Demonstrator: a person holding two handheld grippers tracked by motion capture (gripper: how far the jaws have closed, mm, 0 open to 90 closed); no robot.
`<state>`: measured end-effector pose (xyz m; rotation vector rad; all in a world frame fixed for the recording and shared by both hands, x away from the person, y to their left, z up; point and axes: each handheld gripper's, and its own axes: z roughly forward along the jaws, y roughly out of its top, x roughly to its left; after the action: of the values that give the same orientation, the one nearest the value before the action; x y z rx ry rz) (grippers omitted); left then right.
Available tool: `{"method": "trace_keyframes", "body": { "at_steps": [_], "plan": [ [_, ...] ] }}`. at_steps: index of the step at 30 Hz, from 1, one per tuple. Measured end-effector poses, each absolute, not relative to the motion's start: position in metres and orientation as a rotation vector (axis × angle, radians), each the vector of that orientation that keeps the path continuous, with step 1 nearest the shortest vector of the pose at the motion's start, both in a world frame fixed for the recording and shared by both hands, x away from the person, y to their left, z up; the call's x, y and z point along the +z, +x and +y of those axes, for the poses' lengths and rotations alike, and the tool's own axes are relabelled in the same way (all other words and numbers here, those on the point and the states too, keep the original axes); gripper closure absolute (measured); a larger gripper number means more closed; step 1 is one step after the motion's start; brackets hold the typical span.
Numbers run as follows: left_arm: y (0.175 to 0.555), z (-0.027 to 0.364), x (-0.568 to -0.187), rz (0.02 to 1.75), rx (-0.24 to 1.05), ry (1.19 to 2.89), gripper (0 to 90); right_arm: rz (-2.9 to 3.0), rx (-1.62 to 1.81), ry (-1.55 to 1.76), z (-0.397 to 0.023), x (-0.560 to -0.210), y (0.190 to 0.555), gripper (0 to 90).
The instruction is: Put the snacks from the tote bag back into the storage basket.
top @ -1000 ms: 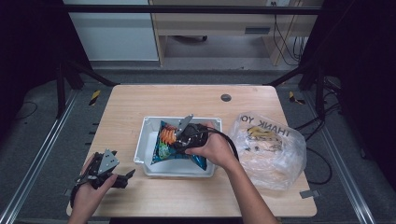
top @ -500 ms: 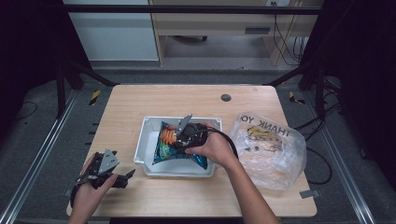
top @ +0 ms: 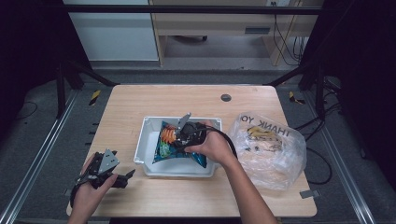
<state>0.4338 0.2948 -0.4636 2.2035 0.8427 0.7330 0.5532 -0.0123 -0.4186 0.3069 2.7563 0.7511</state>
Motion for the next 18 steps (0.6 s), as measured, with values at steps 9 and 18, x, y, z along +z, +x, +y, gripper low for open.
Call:
{"method": "trace_keyframes", "body": {
  "at_steps": [9,18],
  "plan": [
    [0.4338,0.2947,-0.4636,0.843,0.734,2.205,4.2,2.763,0.751,0.315,-0.0126,-0.4211,0.5562,41.5],
    [0.4335,0.2945,-0.4637,0.841,0.729,2.211,4.2,2.763,0.745,0.318,-0.0124,-0.4231,0.5570,41.6]
  ]
}}
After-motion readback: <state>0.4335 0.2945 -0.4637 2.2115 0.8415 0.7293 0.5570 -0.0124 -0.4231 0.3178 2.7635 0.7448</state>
